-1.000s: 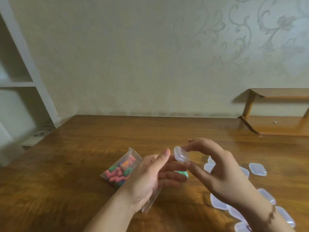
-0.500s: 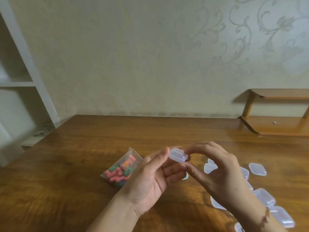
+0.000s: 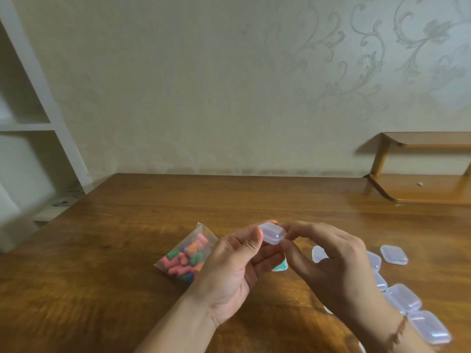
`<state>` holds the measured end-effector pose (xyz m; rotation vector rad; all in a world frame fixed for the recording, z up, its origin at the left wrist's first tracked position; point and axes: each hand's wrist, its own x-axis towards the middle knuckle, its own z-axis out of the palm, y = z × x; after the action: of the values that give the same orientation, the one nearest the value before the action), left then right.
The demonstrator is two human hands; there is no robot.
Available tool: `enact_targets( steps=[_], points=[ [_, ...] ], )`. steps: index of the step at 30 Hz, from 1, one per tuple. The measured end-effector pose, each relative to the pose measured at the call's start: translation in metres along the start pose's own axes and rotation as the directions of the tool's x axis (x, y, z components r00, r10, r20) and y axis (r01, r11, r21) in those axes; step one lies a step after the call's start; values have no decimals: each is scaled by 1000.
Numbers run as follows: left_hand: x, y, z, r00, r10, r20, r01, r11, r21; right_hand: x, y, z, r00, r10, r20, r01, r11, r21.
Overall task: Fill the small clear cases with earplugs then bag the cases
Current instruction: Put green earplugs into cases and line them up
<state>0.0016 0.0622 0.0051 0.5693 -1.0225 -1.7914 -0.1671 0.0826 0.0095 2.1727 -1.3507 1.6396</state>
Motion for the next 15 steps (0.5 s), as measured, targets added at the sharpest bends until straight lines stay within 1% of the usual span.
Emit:
enact_targets(
  steps=[10,15],
  points=[
    [3,-4,-1,998,37,-58,-34,998,51,-3,-2,4,999,-3,-36,0,996,-94],
    [1,-7,2,998,38,-47,-33,995,97,-4,-1,6,998,8,-61,-17,990,-140]
  ],
)
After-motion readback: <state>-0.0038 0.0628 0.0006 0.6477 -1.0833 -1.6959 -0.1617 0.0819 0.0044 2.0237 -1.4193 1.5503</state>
